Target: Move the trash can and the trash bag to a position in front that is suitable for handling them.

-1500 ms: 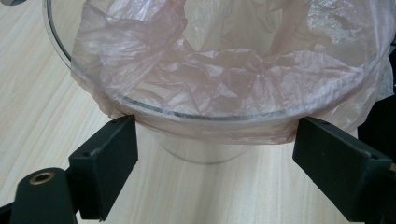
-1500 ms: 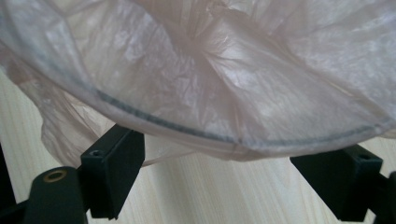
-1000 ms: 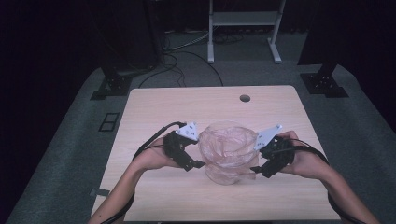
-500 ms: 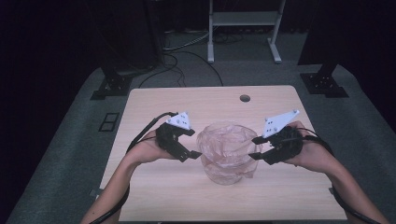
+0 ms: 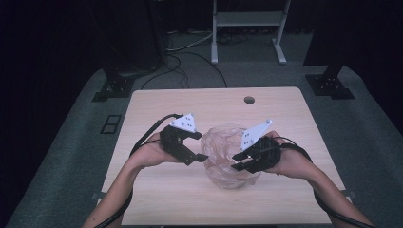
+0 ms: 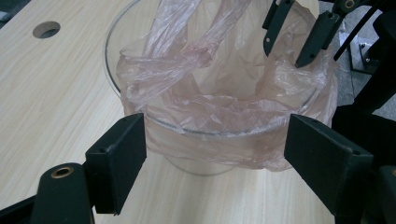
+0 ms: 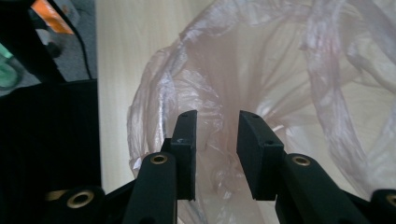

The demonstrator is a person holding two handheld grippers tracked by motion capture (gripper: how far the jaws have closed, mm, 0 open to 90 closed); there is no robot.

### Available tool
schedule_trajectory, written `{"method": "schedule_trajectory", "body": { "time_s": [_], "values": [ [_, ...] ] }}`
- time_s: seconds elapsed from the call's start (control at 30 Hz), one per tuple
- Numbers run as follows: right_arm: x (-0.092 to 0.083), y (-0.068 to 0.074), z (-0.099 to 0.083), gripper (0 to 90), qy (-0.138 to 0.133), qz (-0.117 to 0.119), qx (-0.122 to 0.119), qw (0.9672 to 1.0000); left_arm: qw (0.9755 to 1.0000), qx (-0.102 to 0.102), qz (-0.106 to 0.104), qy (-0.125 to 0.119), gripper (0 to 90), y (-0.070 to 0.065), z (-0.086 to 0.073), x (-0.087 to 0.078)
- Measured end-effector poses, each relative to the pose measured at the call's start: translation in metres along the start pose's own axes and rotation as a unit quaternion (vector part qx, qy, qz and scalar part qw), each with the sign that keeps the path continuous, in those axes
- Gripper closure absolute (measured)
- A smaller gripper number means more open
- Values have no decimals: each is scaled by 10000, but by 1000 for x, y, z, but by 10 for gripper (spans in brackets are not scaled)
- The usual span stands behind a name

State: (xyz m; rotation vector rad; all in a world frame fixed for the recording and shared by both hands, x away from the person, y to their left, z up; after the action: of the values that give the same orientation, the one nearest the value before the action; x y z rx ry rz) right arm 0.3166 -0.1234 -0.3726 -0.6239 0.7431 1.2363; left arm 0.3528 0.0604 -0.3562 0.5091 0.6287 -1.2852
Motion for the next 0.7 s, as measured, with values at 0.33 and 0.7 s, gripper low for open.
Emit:
{"method": "schedule_trajectory", "body": {
  "time_s": [0.33,0.7],
  "values": [
    [1,26,1,627,145,490,-181,9985,9993,287,-210,-94,208,-21,11,4],
    [-7,5,-8,626,378,83,-150,9991,9965,570,-605,-104,391,-36,15,14]
  ]
}}
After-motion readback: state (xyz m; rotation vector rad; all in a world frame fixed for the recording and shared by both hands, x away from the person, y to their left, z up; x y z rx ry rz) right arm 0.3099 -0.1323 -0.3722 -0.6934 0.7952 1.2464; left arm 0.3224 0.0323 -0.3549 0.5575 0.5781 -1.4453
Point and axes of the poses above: each handheld gripper's, and its own axes: x roughly forward along the jaws, z roughly out of its top, y roughly to its left, the point moved 6 cm from there along x, roughly forward along the jaws
